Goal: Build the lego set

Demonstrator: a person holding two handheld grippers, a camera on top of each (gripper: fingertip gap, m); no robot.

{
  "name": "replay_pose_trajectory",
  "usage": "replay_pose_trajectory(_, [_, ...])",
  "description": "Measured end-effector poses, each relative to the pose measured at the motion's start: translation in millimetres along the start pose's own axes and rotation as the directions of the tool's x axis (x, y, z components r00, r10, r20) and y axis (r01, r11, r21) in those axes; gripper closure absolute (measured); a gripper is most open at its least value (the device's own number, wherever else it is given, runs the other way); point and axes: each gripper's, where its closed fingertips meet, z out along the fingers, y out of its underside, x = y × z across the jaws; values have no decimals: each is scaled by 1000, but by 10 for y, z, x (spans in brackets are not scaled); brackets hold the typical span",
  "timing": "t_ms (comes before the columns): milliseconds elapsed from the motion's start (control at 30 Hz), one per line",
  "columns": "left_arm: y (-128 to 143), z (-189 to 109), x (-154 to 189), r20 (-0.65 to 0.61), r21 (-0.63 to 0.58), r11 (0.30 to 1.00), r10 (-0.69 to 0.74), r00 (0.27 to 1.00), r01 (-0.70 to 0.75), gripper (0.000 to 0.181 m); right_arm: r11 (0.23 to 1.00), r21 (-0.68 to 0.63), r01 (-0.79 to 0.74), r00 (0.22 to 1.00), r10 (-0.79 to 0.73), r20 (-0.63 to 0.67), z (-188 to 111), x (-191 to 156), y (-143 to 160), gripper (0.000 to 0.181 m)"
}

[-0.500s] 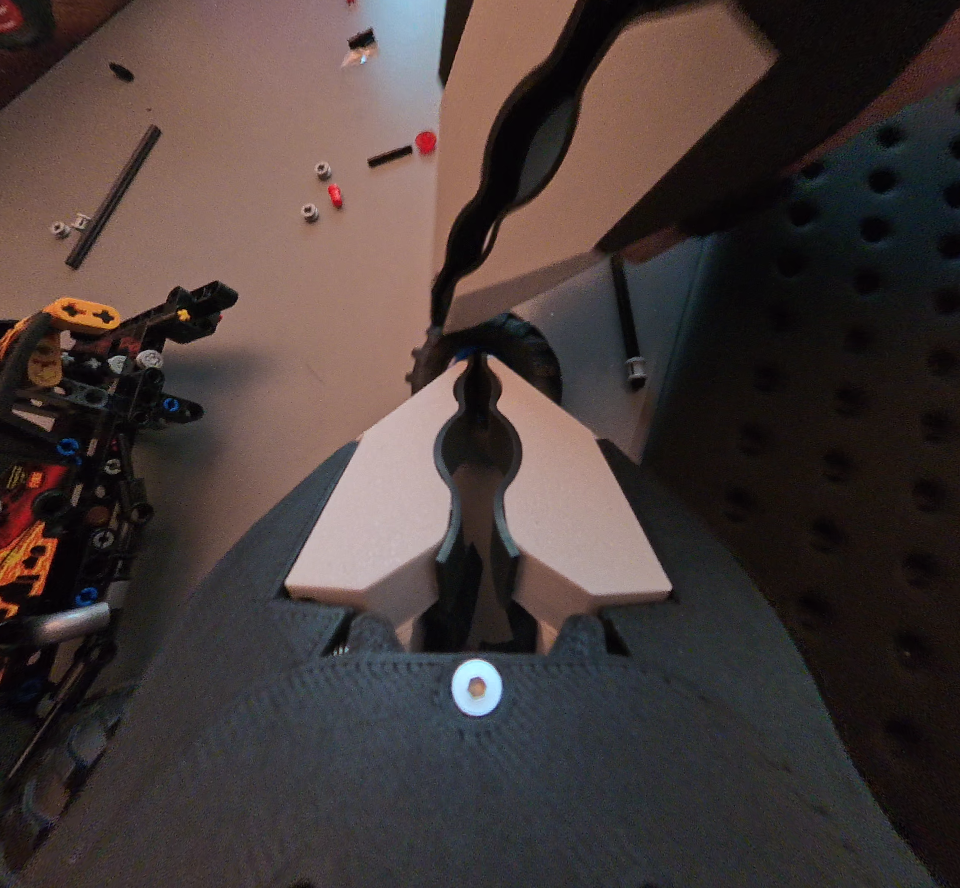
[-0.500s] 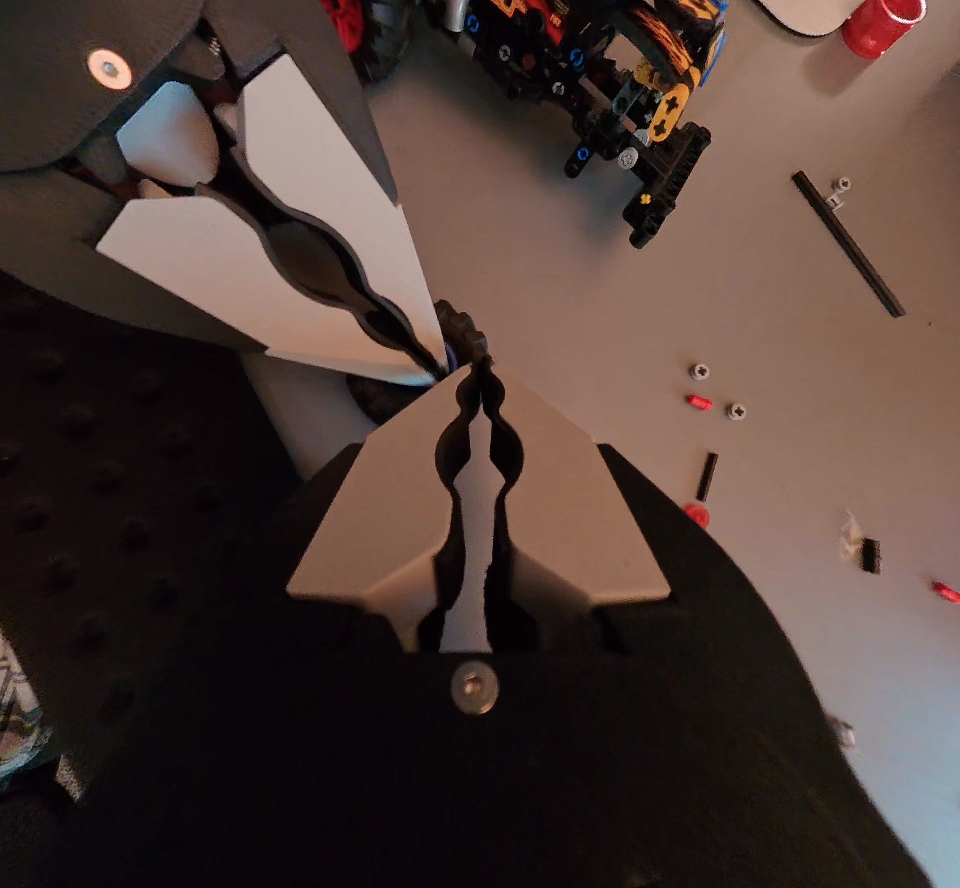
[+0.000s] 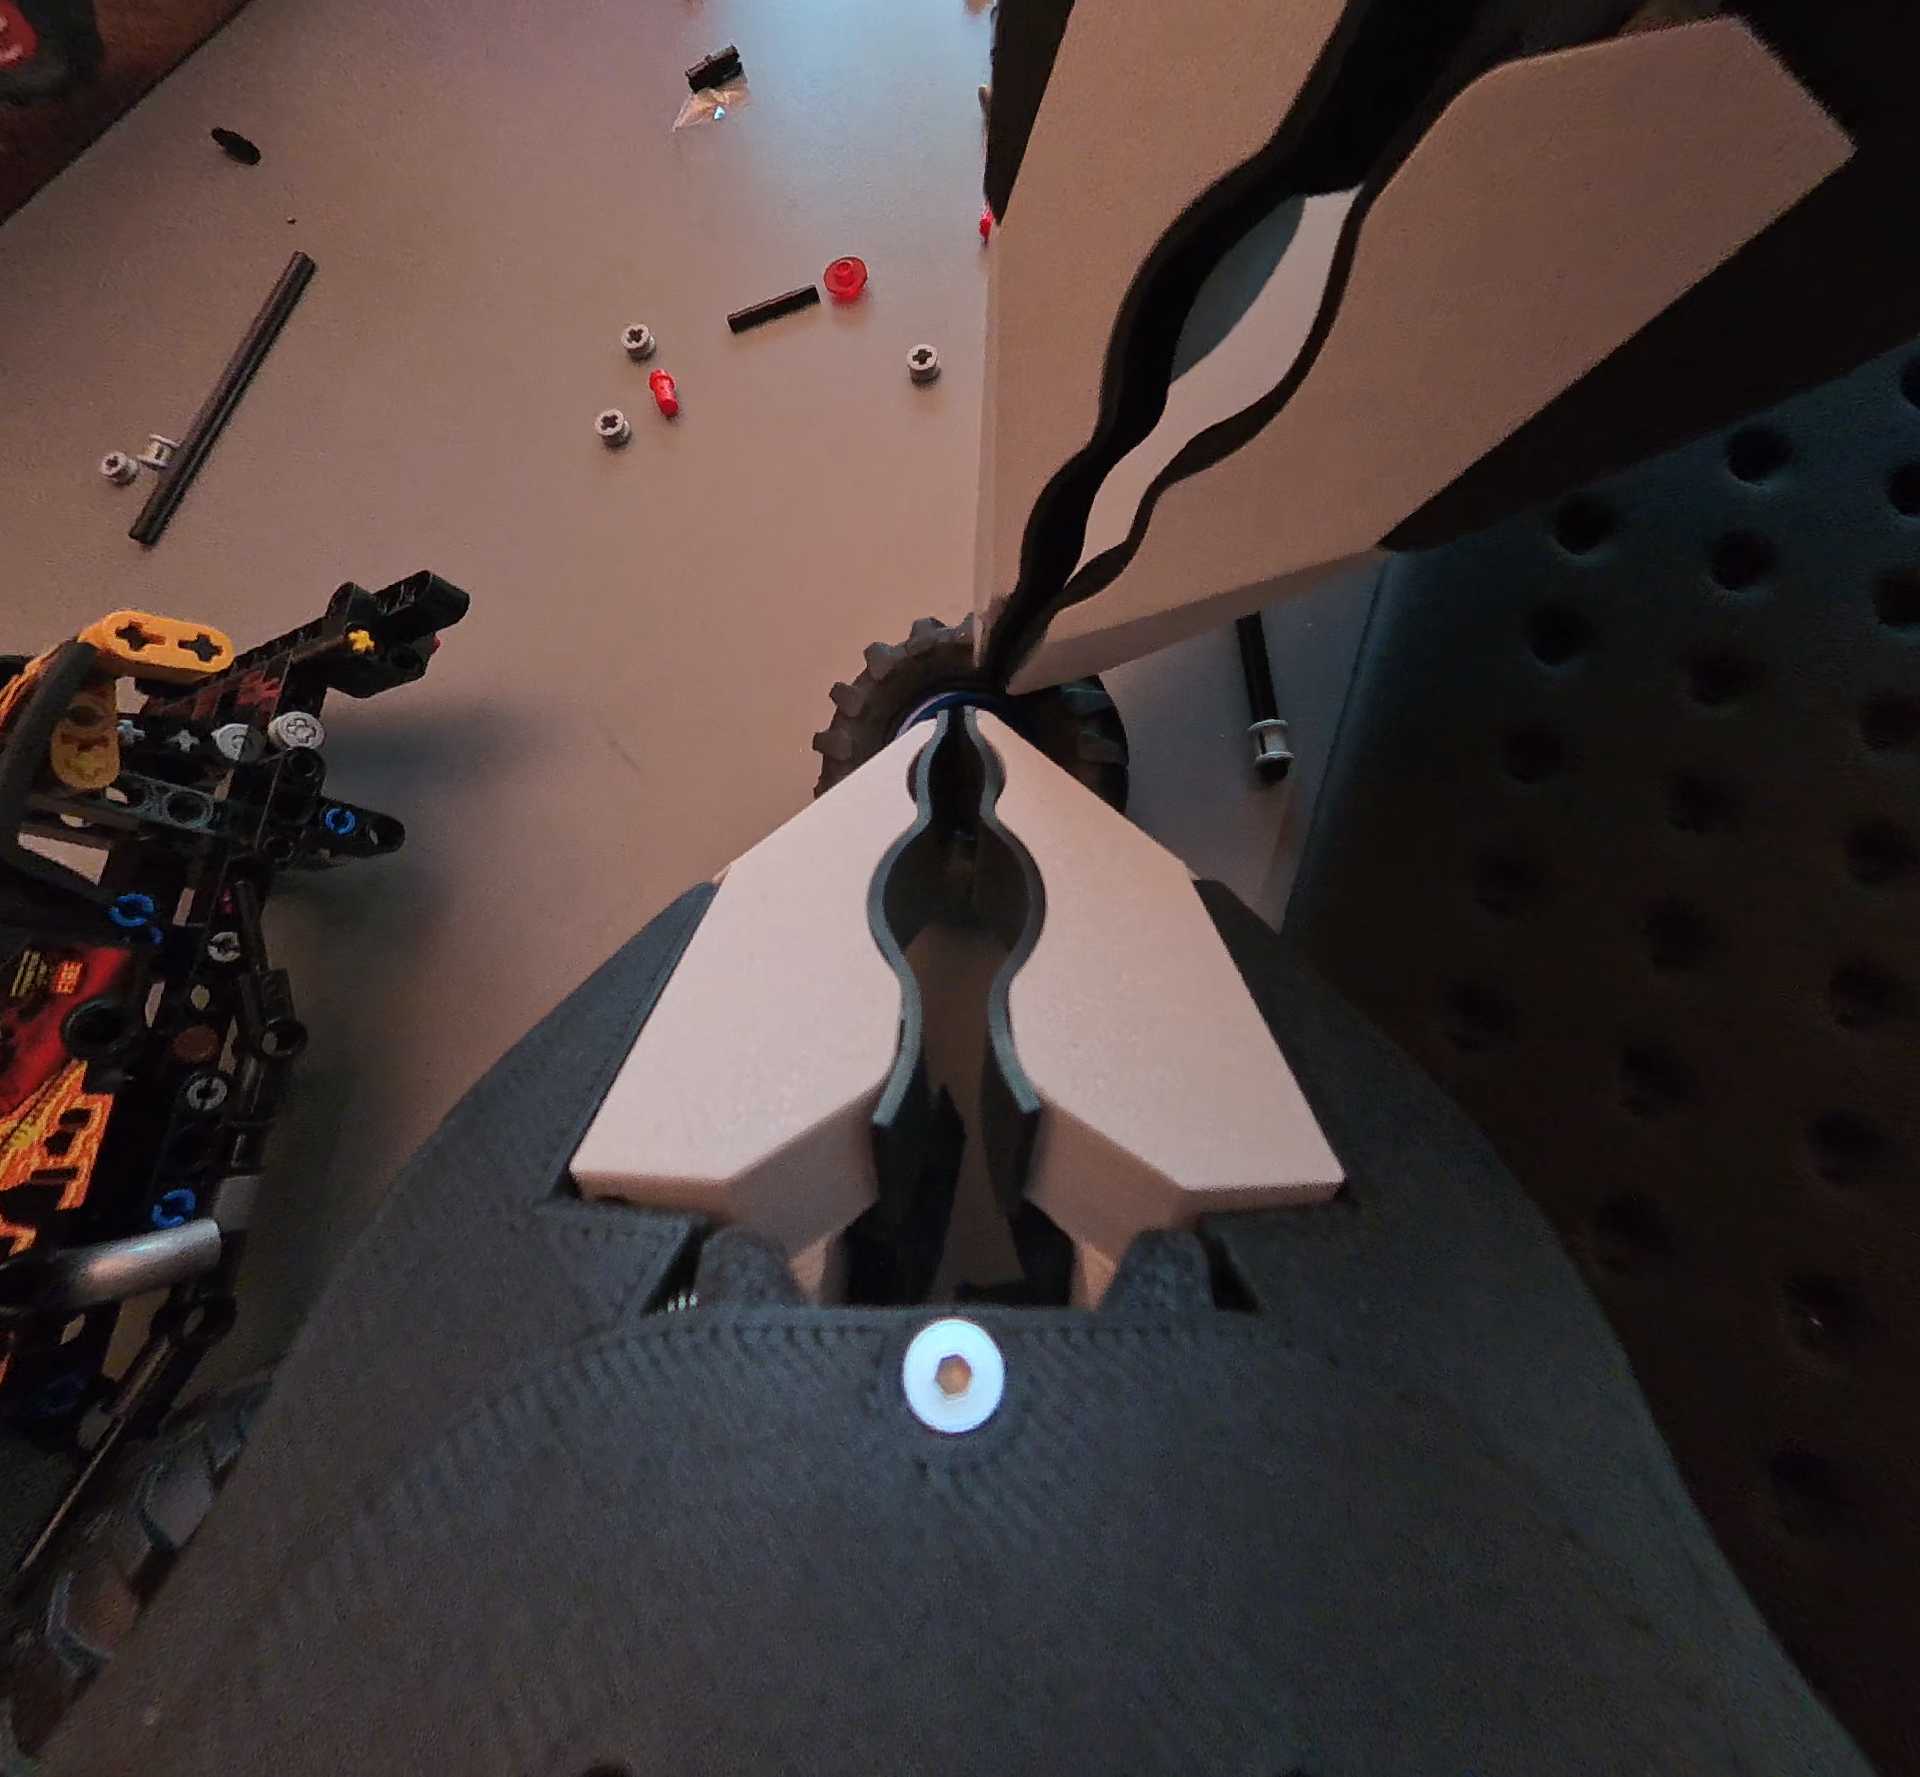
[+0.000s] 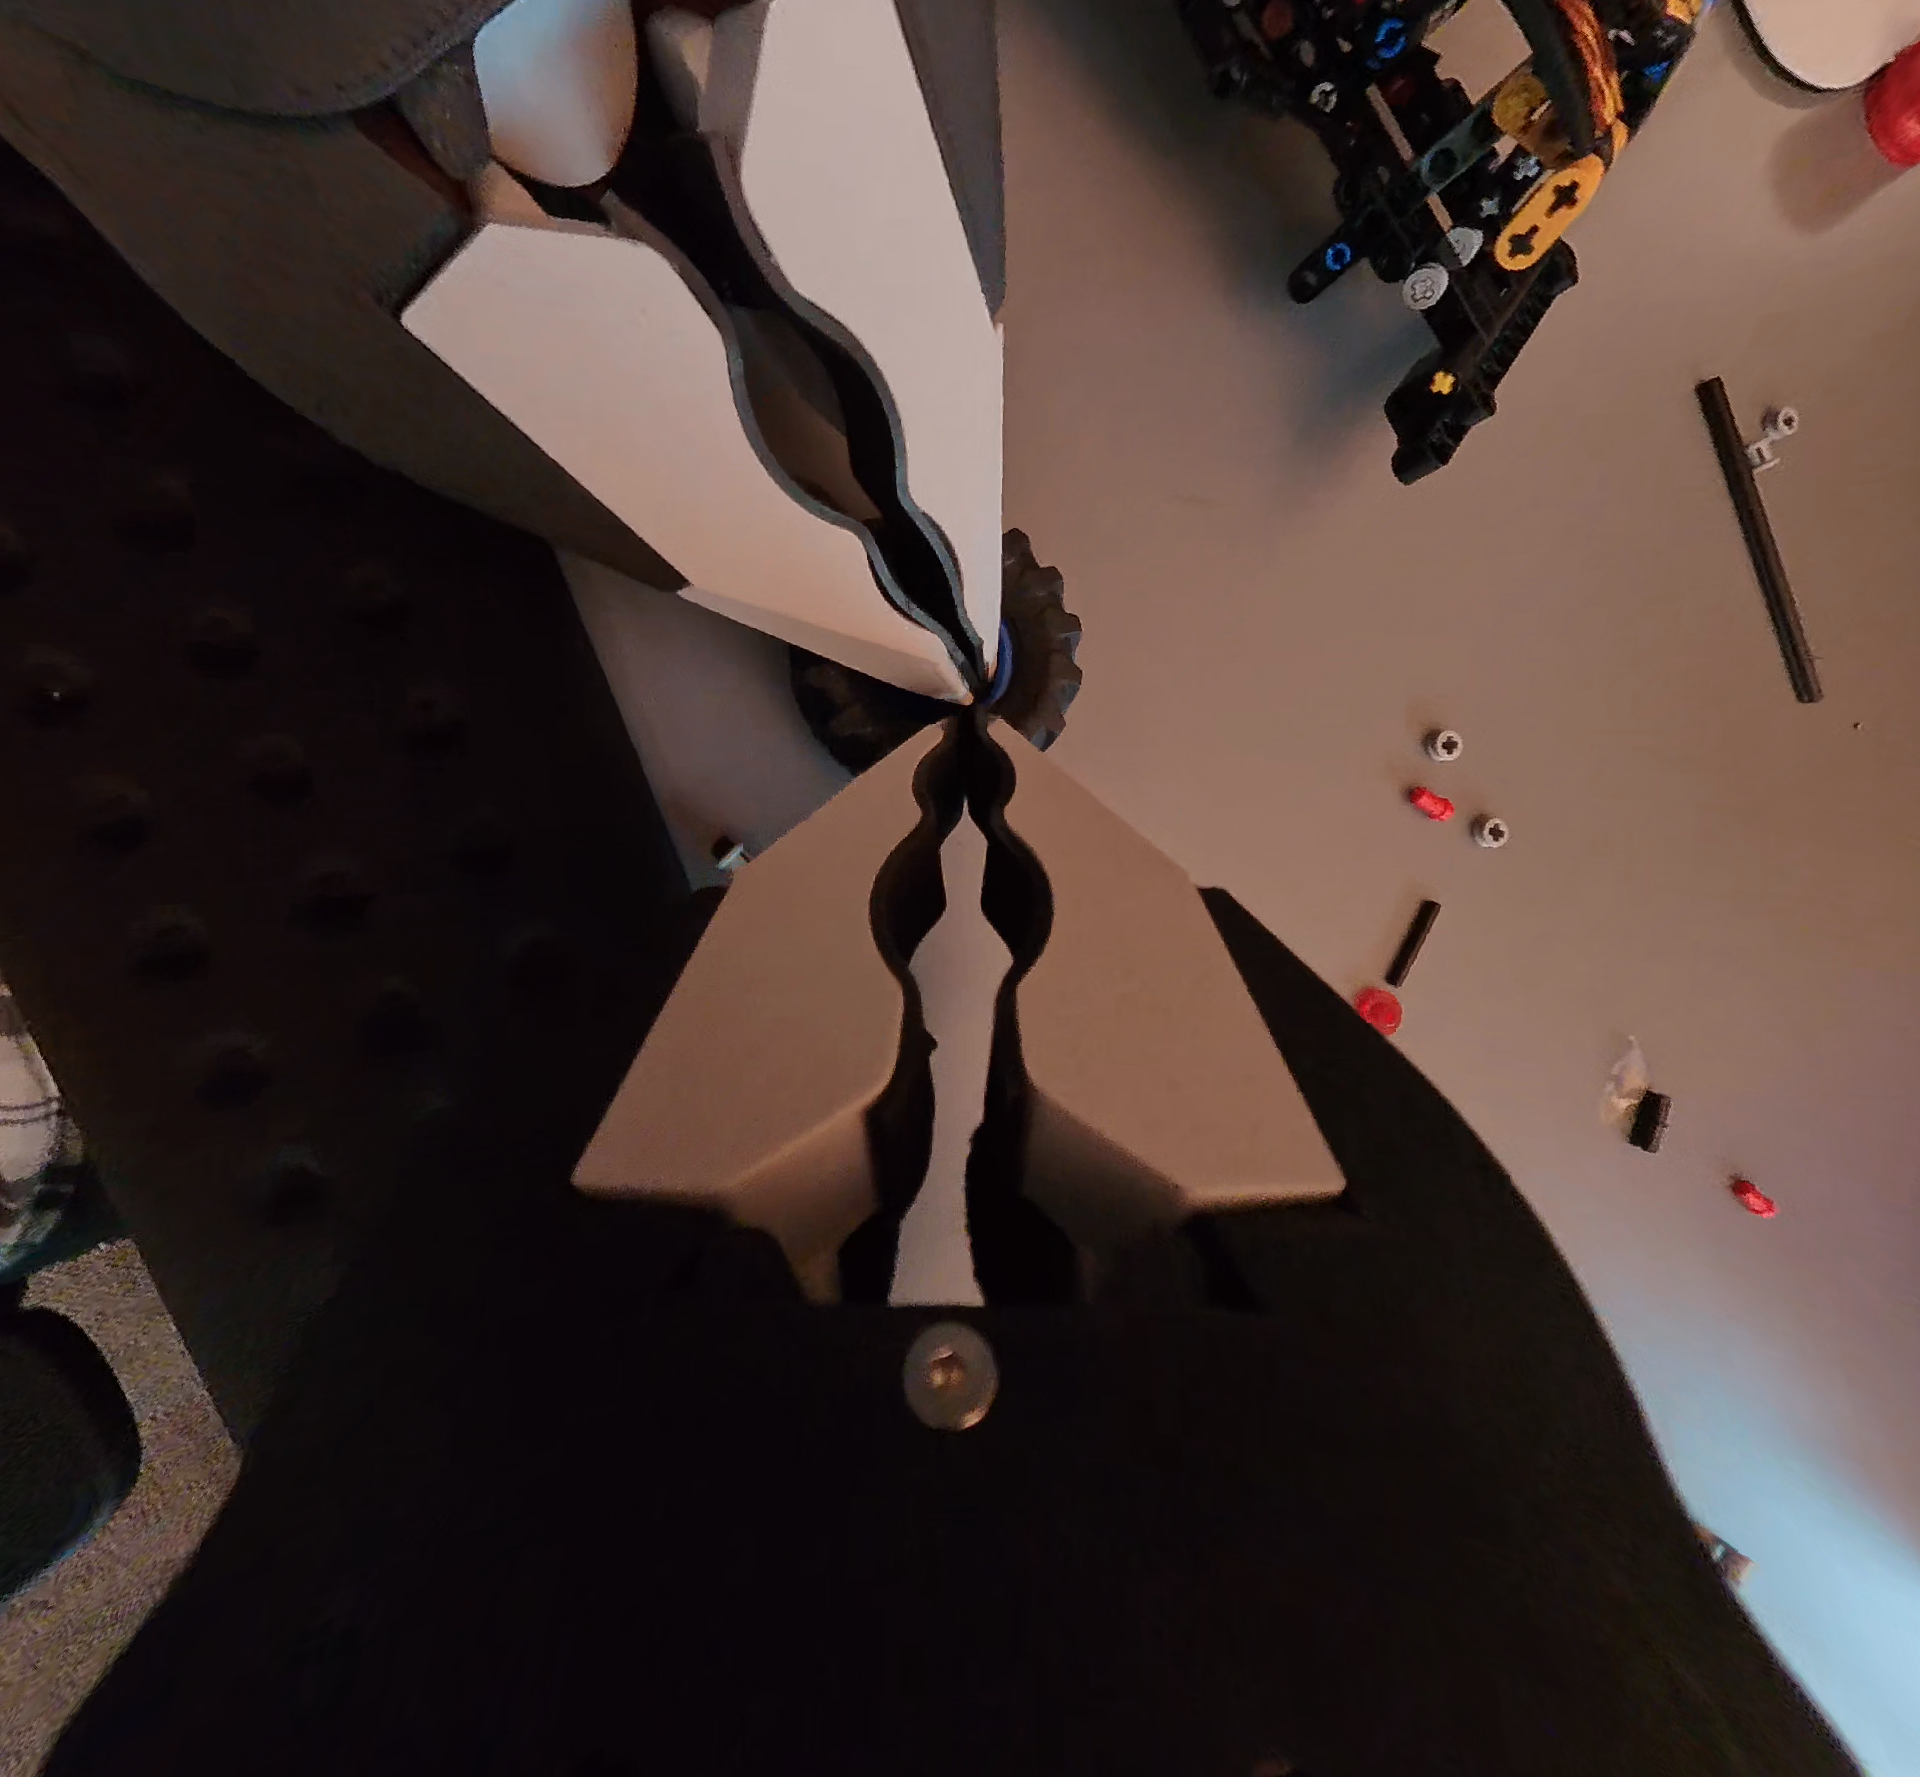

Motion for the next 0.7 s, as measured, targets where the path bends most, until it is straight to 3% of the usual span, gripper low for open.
replay_pose_trajectory(33, [-3, 0, 2, -2, 0, 1000, -1, 1000, 1, 181, 1000, -5, 14, 1000, -14, 9, 0, -2, 6, 181])
replay_pose_trajectory(700, [-14, 18, 11, 0, 2, 1000, -3, 1000, 3, 180, 961, -59, 271, 958, -263, 117, -1, -24, 80, 181])
